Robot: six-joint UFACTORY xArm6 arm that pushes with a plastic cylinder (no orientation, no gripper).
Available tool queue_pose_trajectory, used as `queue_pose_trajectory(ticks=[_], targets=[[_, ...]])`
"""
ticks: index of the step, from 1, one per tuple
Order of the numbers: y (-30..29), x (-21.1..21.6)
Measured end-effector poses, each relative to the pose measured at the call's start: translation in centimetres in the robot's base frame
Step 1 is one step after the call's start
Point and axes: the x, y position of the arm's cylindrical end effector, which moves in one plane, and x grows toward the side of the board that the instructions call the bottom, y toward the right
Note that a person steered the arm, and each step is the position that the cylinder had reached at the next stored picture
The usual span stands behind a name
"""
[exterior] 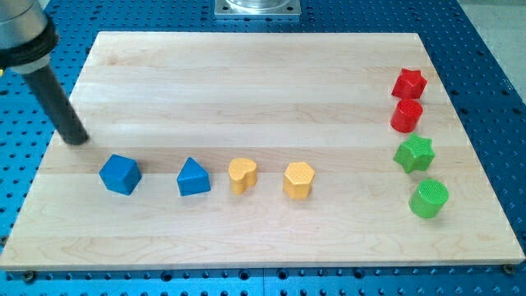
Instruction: Nudge the red star
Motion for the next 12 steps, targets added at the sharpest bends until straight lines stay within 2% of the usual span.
queue_pose_trajectory(ticks=[3,4,5,6,8,9,10,11,12], targets=[[0.1,-0.2],[4.2,-3.8],[15.9,-12.5],[28.7,-15.0],[51.0,-13.2],[59.2,-11.8],[56.7,-6.5],[54.3,-6.4],[55.7,-7.4]])
